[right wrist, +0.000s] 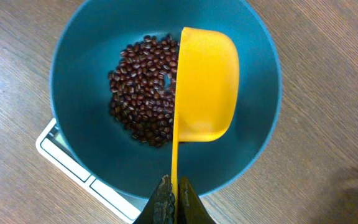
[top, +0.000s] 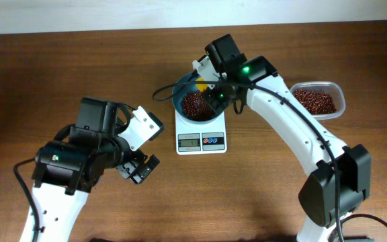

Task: Scoop item into bowl and weigh 50g on scale
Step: 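Hold the scoop tilted over the bowl to empty remaining beans, then lift the empty scoop back toward the bean tub with the right gripper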

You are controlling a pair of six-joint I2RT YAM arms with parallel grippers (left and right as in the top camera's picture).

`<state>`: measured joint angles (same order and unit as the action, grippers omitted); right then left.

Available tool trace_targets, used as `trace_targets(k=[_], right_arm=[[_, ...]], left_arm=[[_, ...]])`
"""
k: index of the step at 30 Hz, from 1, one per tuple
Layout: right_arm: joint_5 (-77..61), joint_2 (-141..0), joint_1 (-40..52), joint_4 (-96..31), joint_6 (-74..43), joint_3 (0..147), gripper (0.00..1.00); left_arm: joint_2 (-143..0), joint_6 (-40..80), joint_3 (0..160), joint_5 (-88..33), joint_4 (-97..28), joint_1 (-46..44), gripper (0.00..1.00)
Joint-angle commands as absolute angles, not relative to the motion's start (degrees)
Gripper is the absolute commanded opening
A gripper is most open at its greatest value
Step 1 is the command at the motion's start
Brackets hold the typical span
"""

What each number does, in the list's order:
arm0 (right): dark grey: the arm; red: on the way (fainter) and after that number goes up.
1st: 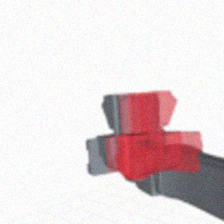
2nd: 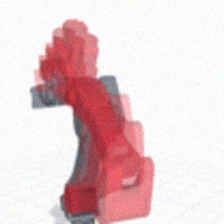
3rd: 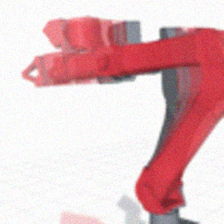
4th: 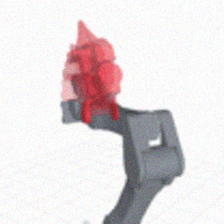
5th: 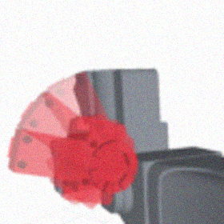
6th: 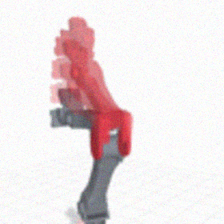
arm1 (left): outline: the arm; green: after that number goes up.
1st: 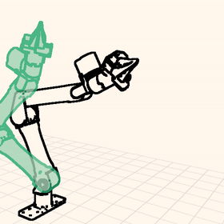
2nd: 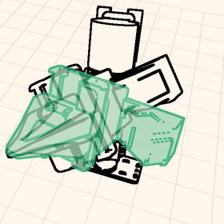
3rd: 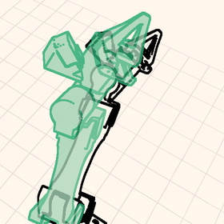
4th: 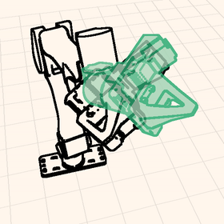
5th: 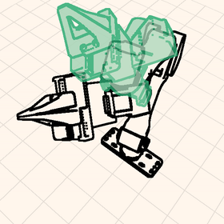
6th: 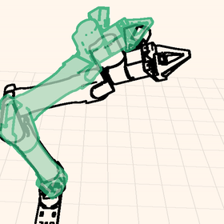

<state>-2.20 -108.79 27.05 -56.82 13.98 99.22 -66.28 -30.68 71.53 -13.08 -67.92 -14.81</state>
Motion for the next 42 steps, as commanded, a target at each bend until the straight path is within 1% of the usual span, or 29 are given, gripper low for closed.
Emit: trace_targets(k=[1, 14, 19, 24, 28, 32, 36, 39, 42], right_arm=[[-0.73, -106.74, 27.03, -56.8, 14.52, 100.57, 0.04], [7.42, -106.74, 28.56, -56.23, 14.55, 100.95, 0.04], [7.33, -106.74, 28.53, -56.12, 14.48, 100.95, 0.04], [3.66, -106.1, 27.27, -55.75, 9.61, 102.43, 0.04], [-1.02, -106.08, 22.74, -56.47, 3.95, 109.4, 0.04], [-5.34, -106.08, 15.16, -58.63, -2.83, 115.66, 0.04], [-5.56, -106.08, 6.92, -66.35, -6.33, 118.19, 0.04], [-2.81, -106.13, 1.19, -74.81, -6.31, 118.19, 0.04], [6.81, -106.21, -3.27, -82.67, -6.26, 118.19, 0.04]], left_arm=[[-66.67, -31.77, 72.58, -13.1, -67.83, -14.46, 0.99], [-66.67, -31.77, 72.58, -13.1, -67.83, -14.46, 0.99], [-66.67, -31.77, 72.58, -13.08, -67.83, -14.46, 0.99], [-66.67, -31.77, 72.58, -13.1, -67.83, -14.46, 0.99], [-66.67, -31.77, 72.58, -13.1, -67.83, -14.46, 0.99], [-66.67, -31.77, 72.58, -13.1, -67.83, -14.46, 0.99], [-66.67, -31.77, 72.58, -13.1, -67.83, -14.46, 0.99], [-66.67, -31.77, 72.58, -13.1, -67.83, -14.46, 0.99], [-66.67, -31.77, 72.58, -13.1, -67.83, -14.46, 0.99]])
